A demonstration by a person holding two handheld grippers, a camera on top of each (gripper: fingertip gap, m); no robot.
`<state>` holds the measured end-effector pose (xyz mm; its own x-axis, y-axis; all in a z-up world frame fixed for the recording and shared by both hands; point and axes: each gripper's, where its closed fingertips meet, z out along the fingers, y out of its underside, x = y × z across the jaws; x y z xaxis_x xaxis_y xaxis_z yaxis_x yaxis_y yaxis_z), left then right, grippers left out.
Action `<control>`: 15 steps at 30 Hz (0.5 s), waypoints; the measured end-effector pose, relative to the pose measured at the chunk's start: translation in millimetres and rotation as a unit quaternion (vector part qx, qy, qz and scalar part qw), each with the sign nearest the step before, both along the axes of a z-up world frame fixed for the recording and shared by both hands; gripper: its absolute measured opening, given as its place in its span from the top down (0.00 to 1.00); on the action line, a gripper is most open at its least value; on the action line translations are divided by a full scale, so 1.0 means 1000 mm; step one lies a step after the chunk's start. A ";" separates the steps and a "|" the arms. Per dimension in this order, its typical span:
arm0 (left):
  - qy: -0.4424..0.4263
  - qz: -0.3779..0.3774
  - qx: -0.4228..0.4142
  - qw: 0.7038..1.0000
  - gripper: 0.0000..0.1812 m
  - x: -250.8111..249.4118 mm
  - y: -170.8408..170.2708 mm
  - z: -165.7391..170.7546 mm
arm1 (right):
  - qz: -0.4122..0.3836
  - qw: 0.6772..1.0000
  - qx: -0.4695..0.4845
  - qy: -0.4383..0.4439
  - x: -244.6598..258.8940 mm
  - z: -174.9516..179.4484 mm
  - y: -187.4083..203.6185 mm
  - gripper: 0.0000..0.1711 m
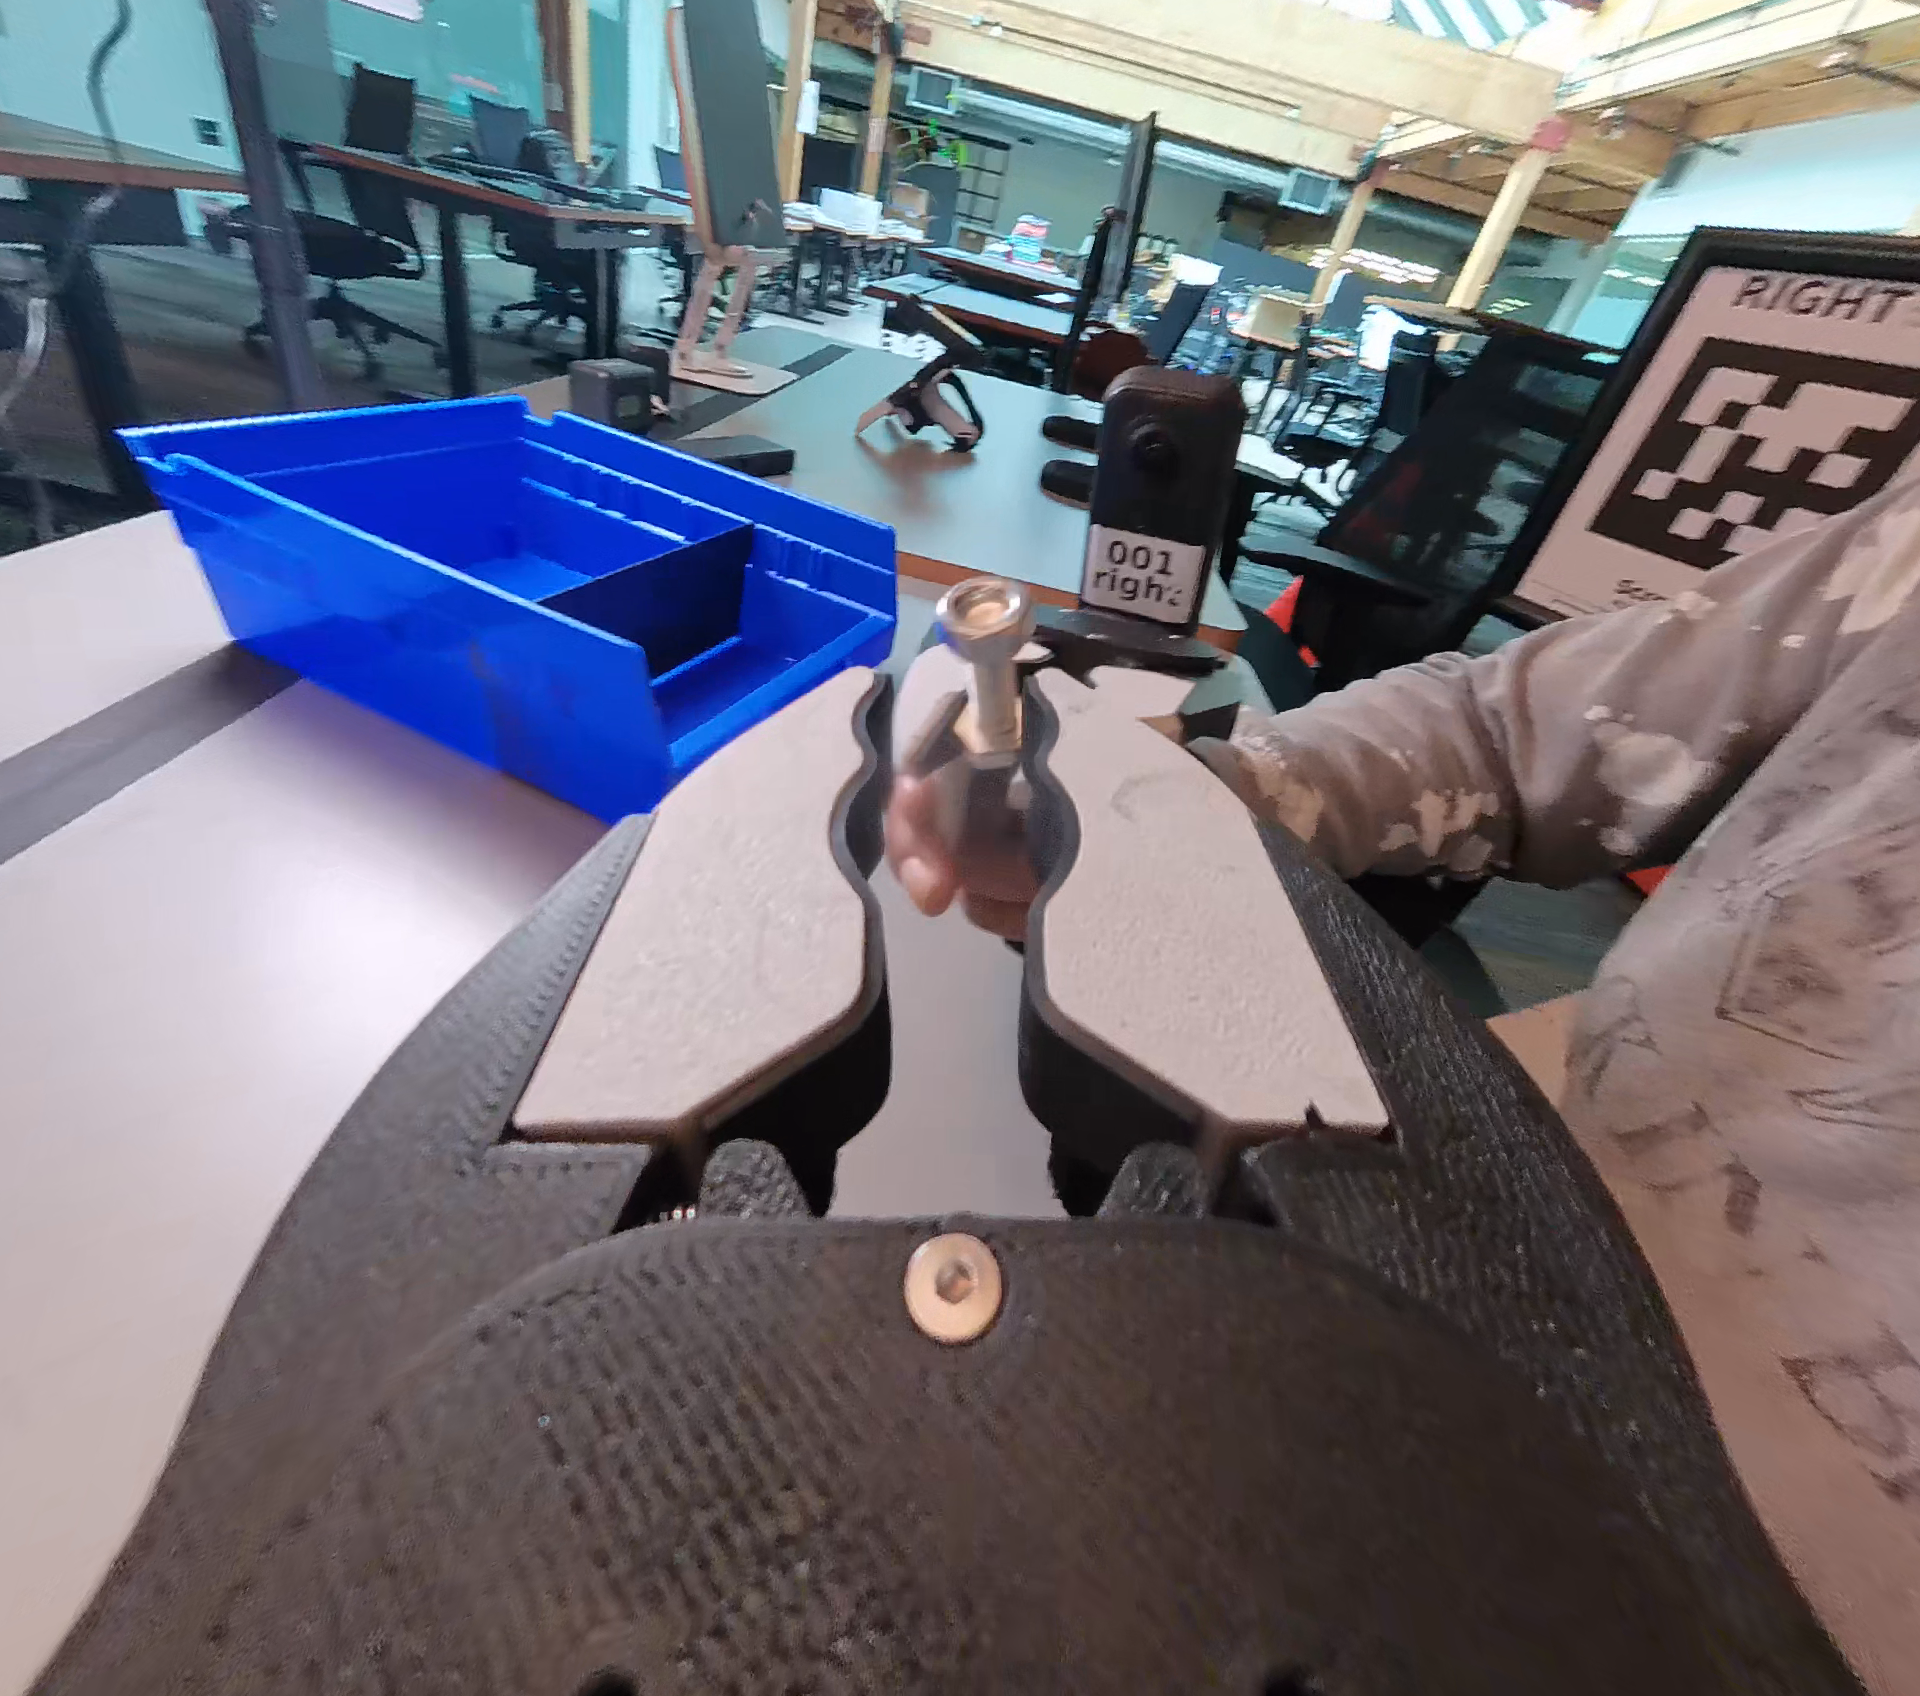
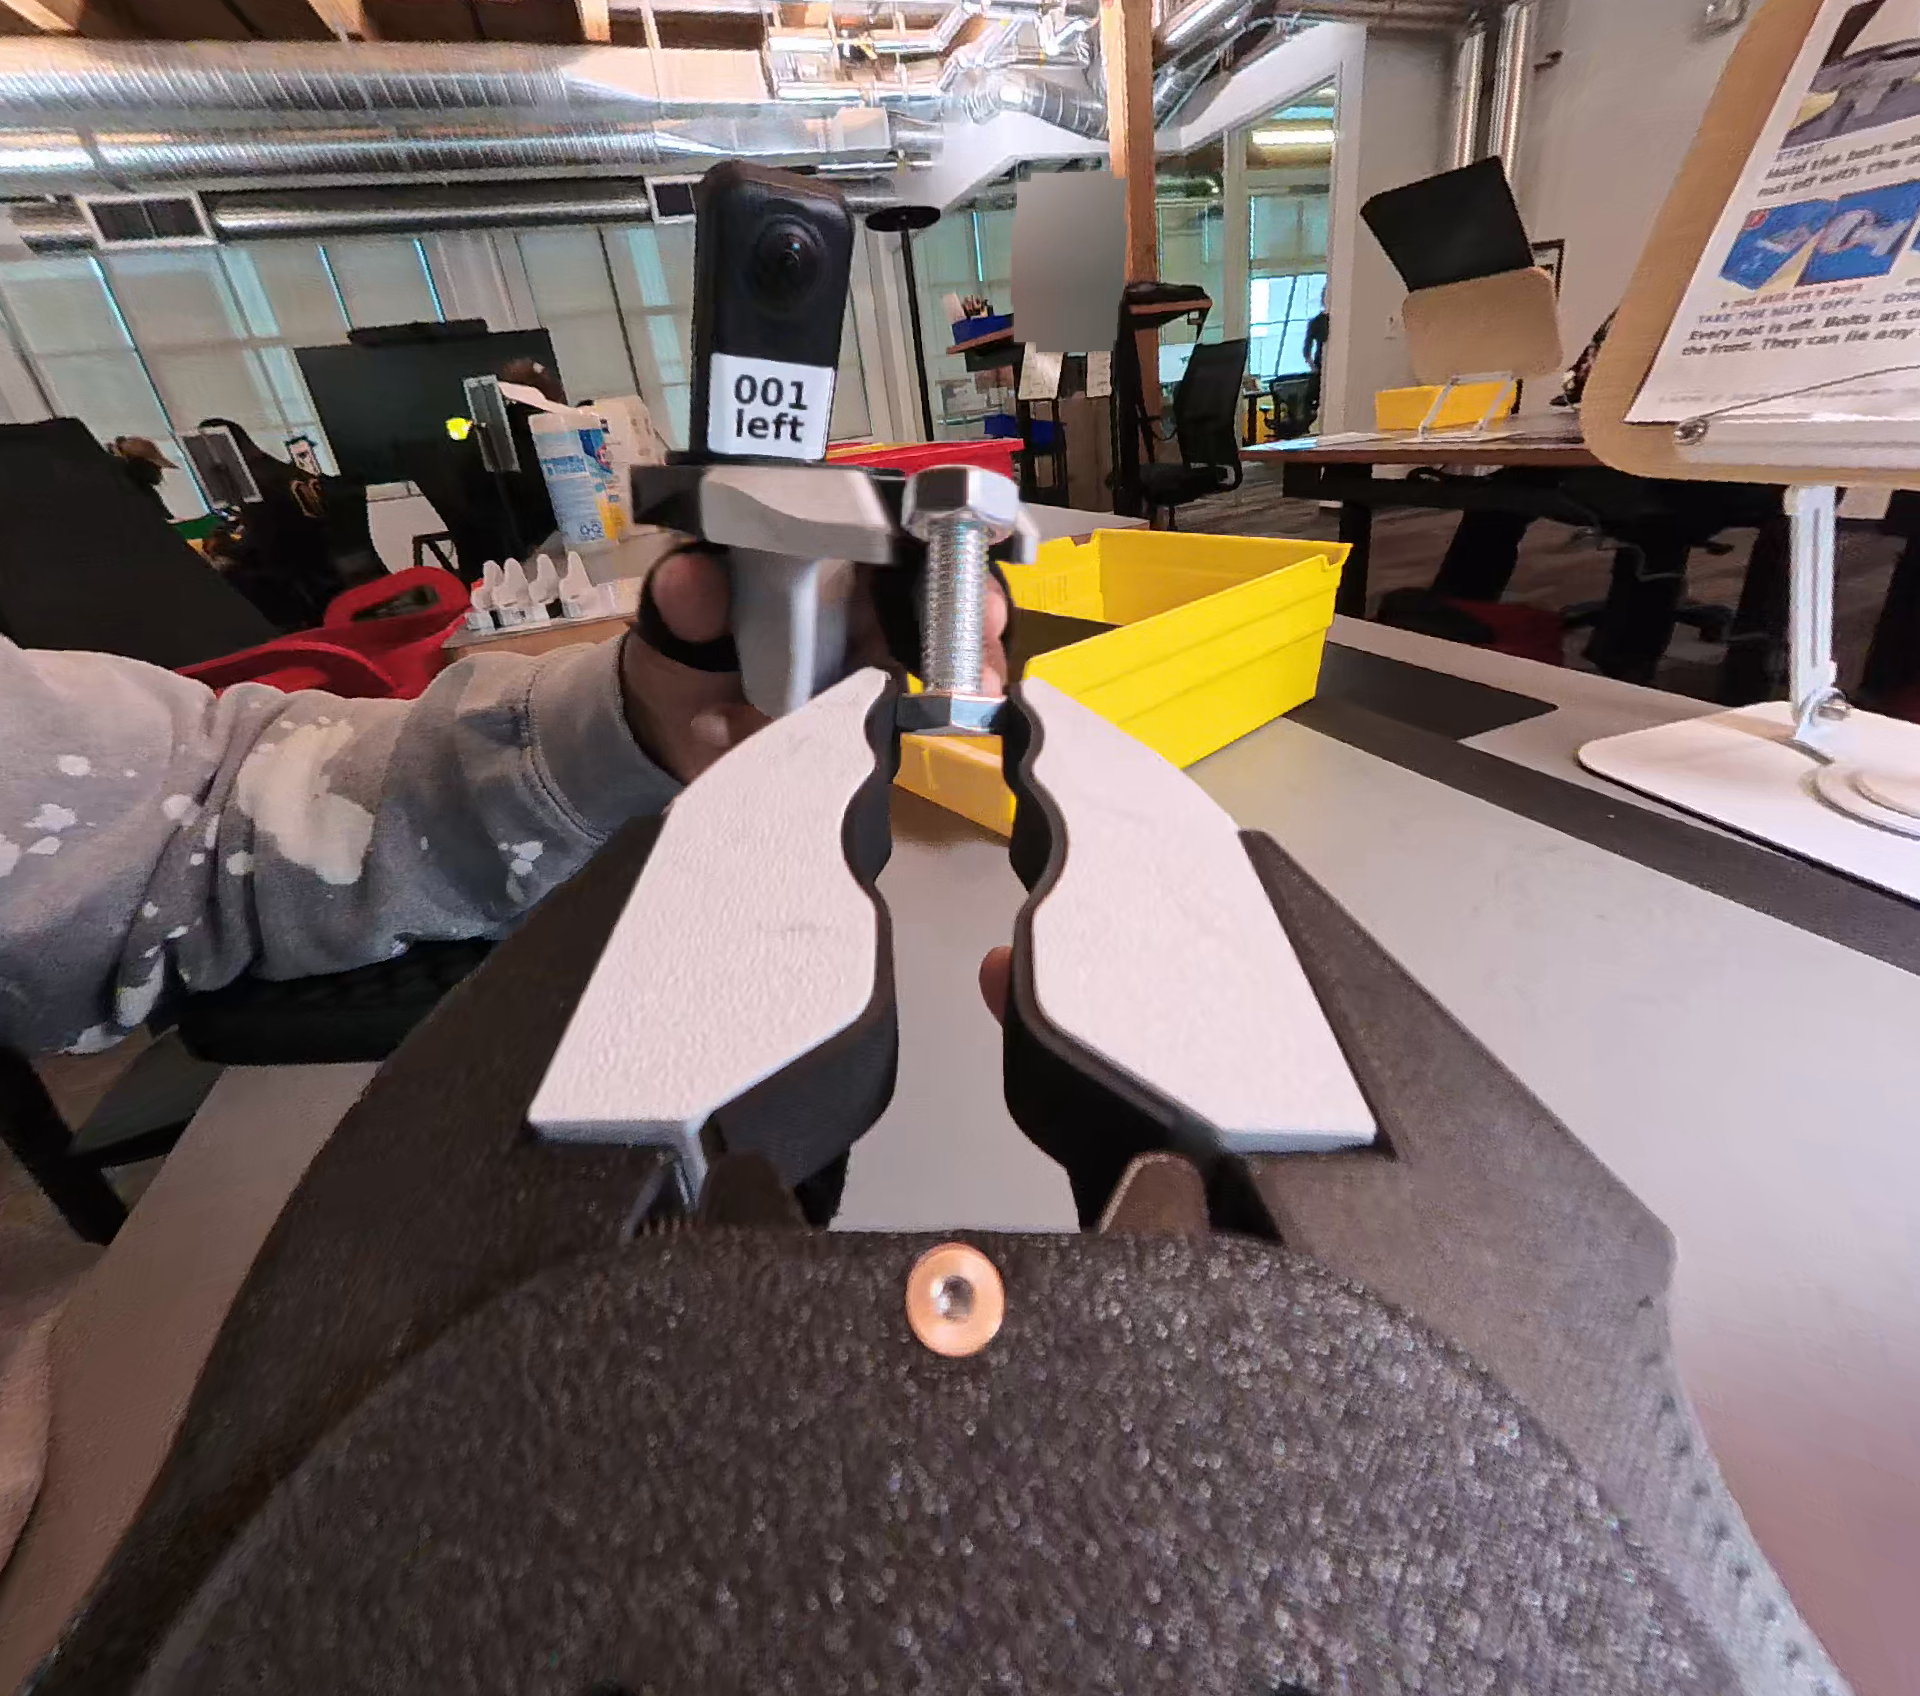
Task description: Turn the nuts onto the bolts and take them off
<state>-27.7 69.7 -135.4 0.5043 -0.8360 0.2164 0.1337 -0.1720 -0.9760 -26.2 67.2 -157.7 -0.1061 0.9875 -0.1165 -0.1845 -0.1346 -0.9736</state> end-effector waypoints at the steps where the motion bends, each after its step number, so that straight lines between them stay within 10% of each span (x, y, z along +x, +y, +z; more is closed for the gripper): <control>1: -0.004 -0.007 -0.002 1.000 0.86 0.002 -0.001 0.001 | -0.003 1.000 -0.002 -0.004 -0.001 -0.002 0.001 0.89; 15: 0.039 -0.010 0.025 0.999 0.89 0.018 -0.008 -0.002 | 0.007 0.999 0.022 -0.046 -0.008 -0.020 -0.013 0.89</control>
<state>-9.9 61.8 -137.6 0.5007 -0.8552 0.1337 0.0530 -0.1238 -0.9909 -33.8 54.4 -177.3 -0.1111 0.9904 -0.0824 -0.0932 -0.0929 -0.9913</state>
